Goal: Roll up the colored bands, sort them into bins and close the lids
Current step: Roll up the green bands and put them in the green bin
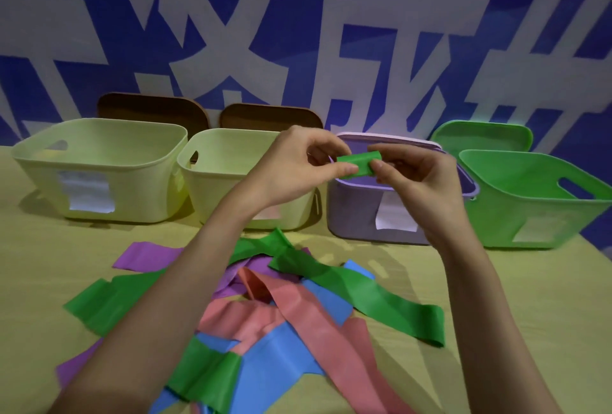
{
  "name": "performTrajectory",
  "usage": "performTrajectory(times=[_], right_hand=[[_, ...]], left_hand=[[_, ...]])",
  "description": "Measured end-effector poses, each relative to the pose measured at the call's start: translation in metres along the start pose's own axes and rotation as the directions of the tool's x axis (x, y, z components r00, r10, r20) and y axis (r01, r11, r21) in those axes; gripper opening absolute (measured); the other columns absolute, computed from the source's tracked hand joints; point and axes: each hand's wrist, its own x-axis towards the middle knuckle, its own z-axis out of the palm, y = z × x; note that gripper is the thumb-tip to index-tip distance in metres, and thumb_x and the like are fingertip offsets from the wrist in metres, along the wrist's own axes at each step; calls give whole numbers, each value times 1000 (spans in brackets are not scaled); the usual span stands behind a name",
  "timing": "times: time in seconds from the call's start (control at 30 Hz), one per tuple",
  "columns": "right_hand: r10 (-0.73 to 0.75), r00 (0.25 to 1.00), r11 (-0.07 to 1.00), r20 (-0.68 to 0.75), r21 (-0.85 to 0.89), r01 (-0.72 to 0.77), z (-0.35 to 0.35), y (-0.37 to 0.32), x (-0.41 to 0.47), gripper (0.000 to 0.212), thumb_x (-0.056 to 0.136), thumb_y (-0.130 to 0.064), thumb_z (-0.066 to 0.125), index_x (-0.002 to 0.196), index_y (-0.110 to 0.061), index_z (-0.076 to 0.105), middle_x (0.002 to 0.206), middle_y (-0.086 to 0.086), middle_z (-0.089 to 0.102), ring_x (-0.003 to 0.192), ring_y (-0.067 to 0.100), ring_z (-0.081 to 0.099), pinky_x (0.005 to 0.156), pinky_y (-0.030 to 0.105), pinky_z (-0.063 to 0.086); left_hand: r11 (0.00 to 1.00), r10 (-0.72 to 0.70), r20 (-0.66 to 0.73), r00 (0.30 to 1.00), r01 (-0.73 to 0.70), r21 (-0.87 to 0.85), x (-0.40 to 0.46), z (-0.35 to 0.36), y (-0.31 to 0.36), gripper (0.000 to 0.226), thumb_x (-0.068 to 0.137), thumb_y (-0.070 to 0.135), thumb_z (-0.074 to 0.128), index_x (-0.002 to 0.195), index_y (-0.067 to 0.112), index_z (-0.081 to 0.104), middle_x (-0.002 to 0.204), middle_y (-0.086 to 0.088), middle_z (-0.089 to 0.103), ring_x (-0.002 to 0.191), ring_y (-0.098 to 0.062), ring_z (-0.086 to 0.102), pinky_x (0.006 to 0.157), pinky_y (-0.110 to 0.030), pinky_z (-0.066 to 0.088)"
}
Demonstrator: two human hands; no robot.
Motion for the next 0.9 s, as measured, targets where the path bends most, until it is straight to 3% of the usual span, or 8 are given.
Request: performTrajectory(times=[0.17, 0.3, 0.43, 0.57, 0.7, 0.9], right_hand=[[-4, 1000, 1000, -4, -29, 4, -13, -15, -13, 27, 84, 0, 69, 94, -25, 69, 82, -3, 72, 73, 8, 63, 73, 19, 53], [11, 1000, 1000, 5, 7, -11, -24, -26, -21, 22, 83, -3, 71, 94, -21, 70, 84, 8, 72, 76, 16, 63, 77, 30, 54], [83, 996, 979, -28, 190, -76, -34, -38, -28, 17, 76, -9, 74, 93, -11, 70, 78, 4, 71, 71, 10, 65, 67, 21, 54], [178, 984, 896, 20, 411, -170, -45, -42, -30, 27, 70, -20, 73, 94, -9, 71, 84, 4, 73, 82, 16, 65, 76, 24, 52], [135, 985, 896, 105, 411, -167, -58, -43, -31, 39, 68, -10, 73, 106, -5, 69, 95, 7, 74, 88, 13, 66, 71, 19, 50], [205, 973, 860, 105, 456, -230, -71, -30, -23, 42, 65, -11, 76, 106, -5, 70, 93, 7, 73, 87, 13, 65, 69, 20, 48]], left_hand=[[995, 25, 139, 990, -39, 95, -2, -7, 32, 32, 71, 26, 82, 99, 11, 74, 87, 2, 73, 80, -10, 69, 78, -38, 58], [986, 15, 196, 980, -47, 162, -7, -7, 51, 34, 69, 26, 84, 99, 13, 76, 84, 4, 73, 72, -6, 67, 73, -31, 58], [982, 59, 159, 985, -86, 167, -11, -2, 65, 28, 74, 24, 81, 100, 13, 76, 81, 6, 72, 66, -6, 65, 65, -24, 55], [992, 75, 97, 992, -84, 89, -11, 7, 74, 26, 77, 19, 78, 101, 11, 75, 82, 3, 73, 71, -13, 68, 67, -28, 57], [998, 59, 54, 997, -59, -14, -10, 18, 78, 22, 79, 17, 77, 101, 11, 75, 84, 1, 74, 76, -17, 70, 72, -35, 58], [998, 54, 86, 995, -51, -29, -2, 35, 85, 21, 81, 12, 75, 101, 10, 75, 81, 2, 73, 70, -9, 66, 65, -22, 50]])
